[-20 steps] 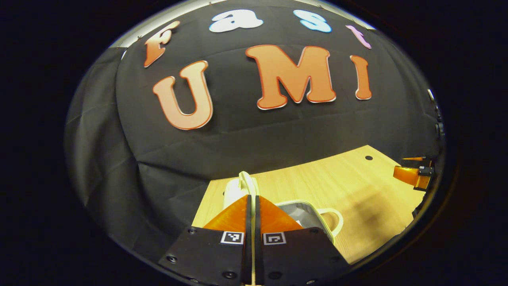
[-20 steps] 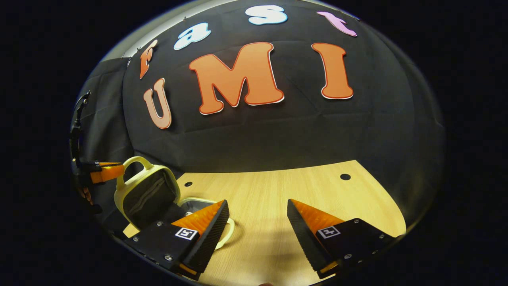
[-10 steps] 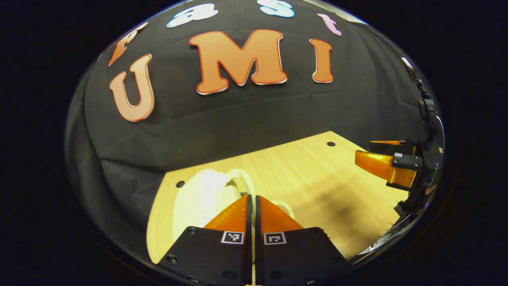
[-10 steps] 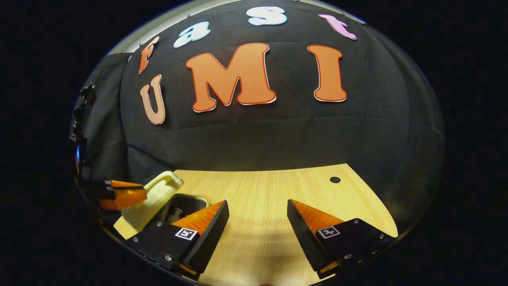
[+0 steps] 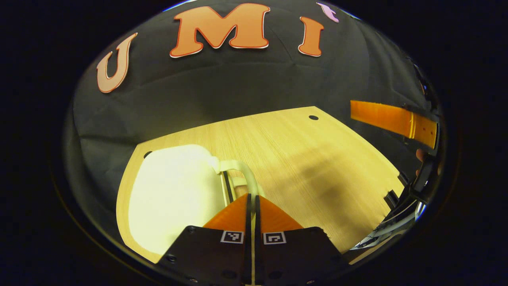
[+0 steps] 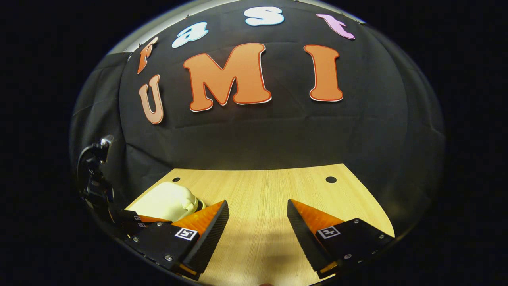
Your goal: First open the suitcase, pack the skin care products into it, and then close the suitcase.
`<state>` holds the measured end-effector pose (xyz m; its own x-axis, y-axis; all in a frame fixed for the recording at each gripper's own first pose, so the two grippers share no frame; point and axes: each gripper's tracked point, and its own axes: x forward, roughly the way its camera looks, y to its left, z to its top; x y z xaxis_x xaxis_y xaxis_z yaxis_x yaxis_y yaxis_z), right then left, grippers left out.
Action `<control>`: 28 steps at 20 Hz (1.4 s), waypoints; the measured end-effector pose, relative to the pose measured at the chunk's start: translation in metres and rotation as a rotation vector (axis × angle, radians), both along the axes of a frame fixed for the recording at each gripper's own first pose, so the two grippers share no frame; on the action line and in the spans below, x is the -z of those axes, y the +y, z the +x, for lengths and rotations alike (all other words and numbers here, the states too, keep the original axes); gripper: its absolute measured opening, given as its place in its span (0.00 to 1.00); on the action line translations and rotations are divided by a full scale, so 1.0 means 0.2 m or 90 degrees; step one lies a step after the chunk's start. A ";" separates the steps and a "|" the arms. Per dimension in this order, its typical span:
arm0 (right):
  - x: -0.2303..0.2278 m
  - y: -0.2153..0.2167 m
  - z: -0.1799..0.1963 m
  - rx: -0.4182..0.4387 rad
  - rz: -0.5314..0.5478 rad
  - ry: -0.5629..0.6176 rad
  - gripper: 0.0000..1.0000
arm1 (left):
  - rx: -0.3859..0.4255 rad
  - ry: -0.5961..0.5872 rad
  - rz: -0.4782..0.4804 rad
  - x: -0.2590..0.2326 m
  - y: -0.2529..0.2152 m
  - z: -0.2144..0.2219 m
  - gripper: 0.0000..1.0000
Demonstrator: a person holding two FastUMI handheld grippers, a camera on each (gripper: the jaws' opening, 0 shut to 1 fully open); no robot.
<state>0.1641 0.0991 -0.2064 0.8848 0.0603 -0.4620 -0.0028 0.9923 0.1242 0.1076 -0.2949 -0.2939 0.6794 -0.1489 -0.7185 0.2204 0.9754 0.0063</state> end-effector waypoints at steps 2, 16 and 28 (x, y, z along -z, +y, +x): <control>-0.02 0.00 -0.01 -0.001 0.004 -0.005 0.94 | 0.011 0.000 0.028 0.01 -0.02 0.01 0.04; -0.46 -0.11 0.01 0.013 -0.034 -0.173 0.94 | -0.029 -0.245 -0.043 -0.73 -0.22 0.14 0.77; -0.66 0.00 0.03 -0.026 -0.062 -0.248 0.94 | -0.114 -0.511 -0.045 -1.18 -0.17 0.11 0.97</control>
<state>0.1697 0.0985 -0.0746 0.9926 0.0717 -0.0979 -0.0710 0.9974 0.0107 0.1298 -0.3282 -0.0577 0.9999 -0.0165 0.0031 0.0164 0.9993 0.0327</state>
